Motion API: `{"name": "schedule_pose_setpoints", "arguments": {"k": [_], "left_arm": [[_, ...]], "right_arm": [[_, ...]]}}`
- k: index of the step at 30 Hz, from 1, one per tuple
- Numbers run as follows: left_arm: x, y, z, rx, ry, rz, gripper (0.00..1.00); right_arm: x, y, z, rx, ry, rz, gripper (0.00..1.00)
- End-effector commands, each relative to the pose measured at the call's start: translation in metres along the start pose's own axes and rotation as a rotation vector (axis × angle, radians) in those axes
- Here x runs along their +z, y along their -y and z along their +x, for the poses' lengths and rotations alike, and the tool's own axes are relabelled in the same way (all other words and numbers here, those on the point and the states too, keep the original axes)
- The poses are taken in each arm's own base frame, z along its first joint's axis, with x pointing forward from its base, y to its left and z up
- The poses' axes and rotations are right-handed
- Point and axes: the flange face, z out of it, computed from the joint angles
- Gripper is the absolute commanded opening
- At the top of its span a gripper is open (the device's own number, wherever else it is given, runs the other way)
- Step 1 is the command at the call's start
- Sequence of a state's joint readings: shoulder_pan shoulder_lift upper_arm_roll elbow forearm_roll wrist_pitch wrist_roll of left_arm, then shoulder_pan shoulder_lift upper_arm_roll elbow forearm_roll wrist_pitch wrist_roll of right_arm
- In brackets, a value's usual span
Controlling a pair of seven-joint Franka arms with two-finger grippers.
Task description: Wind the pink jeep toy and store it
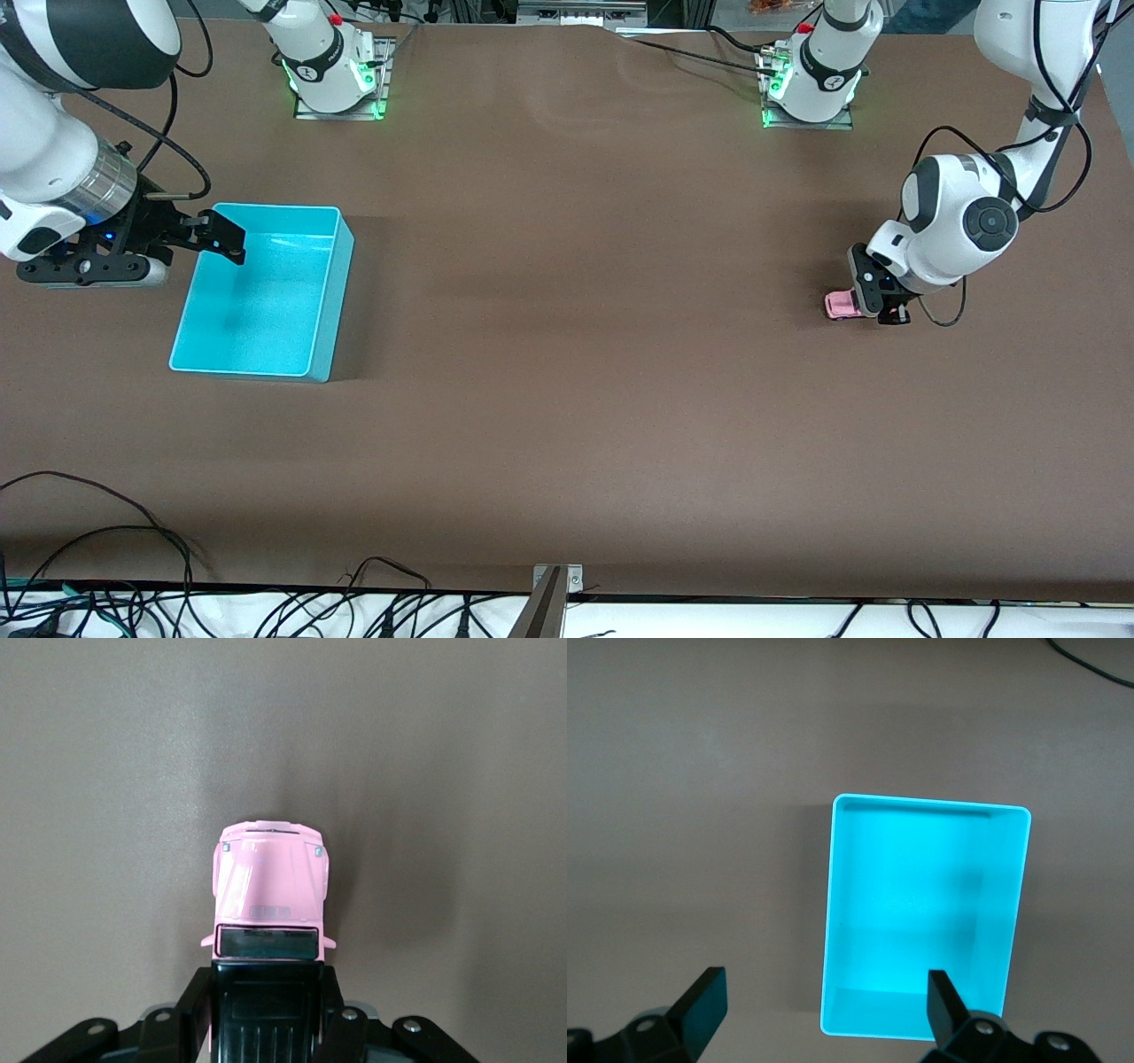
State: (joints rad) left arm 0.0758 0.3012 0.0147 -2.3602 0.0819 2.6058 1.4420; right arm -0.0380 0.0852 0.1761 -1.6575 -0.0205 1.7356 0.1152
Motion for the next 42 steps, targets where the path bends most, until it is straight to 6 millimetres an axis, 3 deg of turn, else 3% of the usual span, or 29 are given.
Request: {"name": "schedule_pose_setpoints", "arguments": {"k": [1,8,21,42], "left_arm": [[0.027,-0.001,0.001,0.043,0.016,-0.019,0.0],[0.037,-0.003,-0.001,0.038,0.017,-0.035,0.0],[0.033,0.001,-0.018,0.023,0.029,-0.025,0.0],[0.036,0.0,-0.07,0.128,0.06,-0.036,0.0]], "right_arm": [[-0.006,0.002,0.002,-0.007,-0.011,-0.017,1.0],[-0.006,0.001,0.002,-0.006,-0.011,-0.017,1.0],[-0.005,0.001,0.002,-0.006,-0.009,-0.017,1.0],[-0.006,0.001,0.003,-0.006,-0.014,-0.016,1.0]]}}
